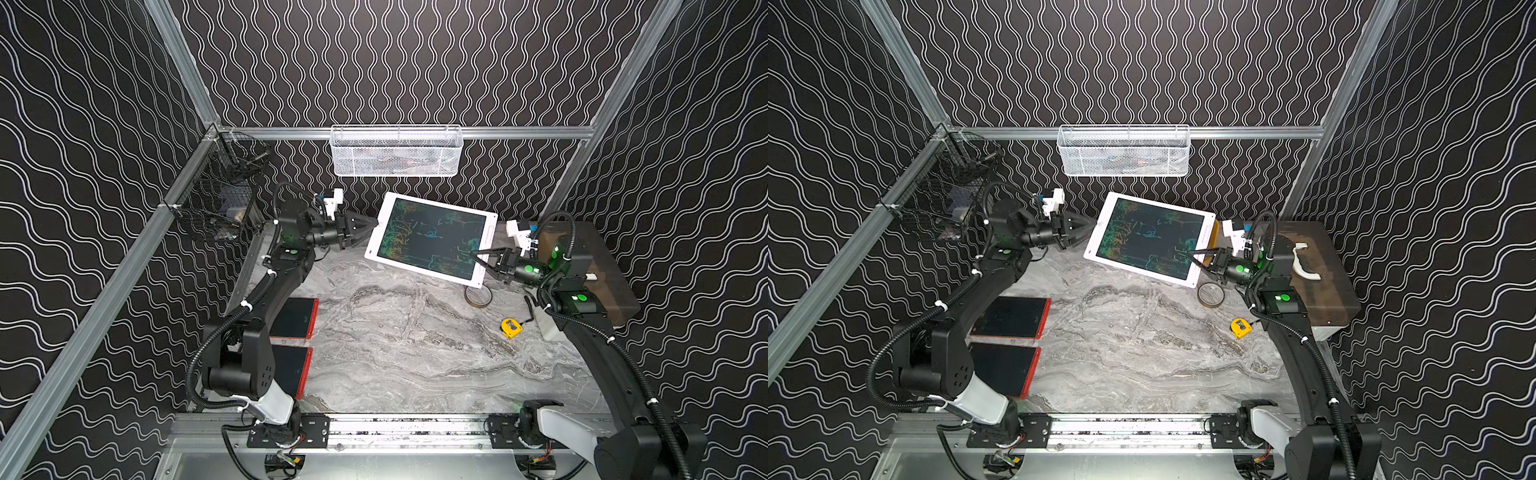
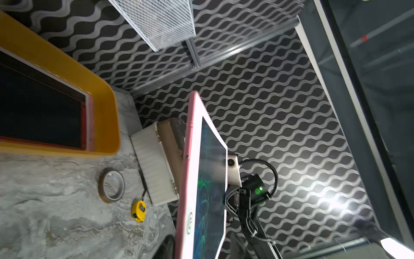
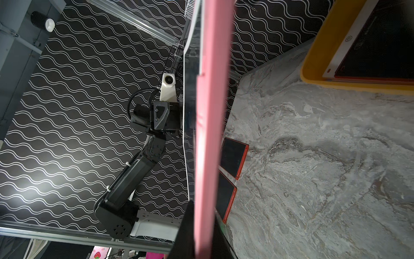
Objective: Take out the writing tablet from the storage box
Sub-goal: Place the writing tablet at the center of the board.
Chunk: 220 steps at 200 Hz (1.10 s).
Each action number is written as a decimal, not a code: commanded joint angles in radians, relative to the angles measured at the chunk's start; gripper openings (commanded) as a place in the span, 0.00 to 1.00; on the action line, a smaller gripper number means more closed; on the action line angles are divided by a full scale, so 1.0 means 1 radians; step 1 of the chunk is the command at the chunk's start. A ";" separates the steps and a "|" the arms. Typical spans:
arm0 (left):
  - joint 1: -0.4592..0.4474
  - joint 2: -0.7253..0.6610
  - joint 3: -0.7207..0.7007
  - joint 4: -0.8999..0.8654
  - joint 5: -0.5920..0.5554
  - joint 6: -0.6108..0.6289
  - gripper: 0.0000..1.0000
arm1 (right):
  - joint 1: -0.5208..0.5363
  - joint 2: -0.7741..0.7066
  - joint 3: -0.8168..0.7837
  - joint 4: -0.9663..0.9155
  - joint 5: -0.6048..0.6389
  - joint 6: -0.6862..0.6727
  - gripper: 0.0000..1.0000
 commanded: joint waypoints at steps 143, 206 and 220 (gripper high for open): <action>0.013 -0.409 0.130 -1.111 -0.787 0.767 0.91 | 0.306 0.720 0.452 0.232 0.212 0.080 0.00; 0.010 -0.469 0.128 -1.184 -0.843 0.792 0.94 | 0.425 0.949 0.608 0.321 0.162 0.180 0.00; 0.007 -0.475 0.114 -1.172 -0.826 0.787 0.94 | 0.435 0.913 0.549 0.304 0.156 0.168 0.00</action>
